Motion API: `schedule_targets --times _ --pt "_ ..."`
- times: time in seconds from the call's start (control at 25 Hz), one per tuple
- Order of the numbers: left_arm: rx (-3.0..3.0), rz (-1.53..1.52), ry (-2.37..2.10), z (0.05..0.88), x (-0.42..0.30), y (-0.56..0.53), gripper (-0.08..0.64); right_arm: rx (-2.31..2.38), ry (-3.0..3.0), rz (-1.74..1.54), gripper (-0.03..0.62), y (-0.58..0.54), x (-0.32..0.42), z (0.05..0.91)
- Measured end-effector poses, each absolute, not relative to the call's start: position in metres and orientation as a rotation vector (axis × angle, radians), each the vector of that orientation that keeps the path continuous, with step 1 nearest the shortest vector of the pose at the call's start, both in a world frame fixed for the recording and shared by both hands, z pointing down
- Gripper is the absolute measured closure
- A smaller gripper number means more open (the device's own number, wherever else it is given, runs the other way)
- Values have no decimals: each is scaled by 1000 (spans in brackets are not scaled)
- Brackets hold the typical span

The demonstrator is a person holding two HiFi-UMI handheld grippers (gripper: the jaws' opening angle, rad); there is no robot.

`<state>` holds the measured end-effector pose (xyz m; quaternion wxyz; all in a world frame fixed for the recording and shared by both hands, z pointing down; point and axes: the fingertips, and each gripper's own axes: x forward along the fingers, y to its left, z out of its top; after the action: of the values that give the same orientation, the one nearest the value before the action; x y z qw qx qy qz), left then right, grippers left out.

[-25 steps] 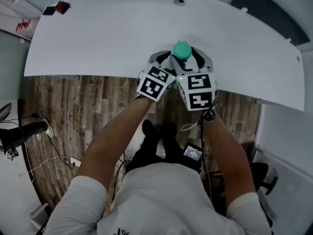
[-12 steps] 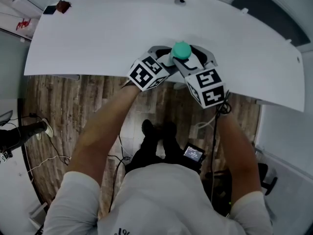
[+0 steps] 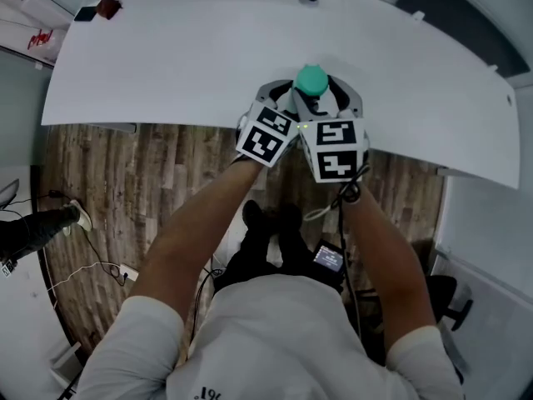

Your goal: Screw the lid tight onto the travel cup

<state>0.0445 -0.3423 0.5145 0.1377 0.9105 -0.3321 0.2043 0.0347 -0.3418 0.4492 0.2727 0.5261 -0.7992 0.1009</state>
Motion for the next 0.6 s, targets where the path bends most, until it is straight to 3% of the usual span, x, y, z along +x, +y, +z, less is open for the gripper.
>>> schedule_targets --times 0.6 --pt "2805 725 -570 512 41 -339 268 1125 -2278 175 311 -341 29 451"
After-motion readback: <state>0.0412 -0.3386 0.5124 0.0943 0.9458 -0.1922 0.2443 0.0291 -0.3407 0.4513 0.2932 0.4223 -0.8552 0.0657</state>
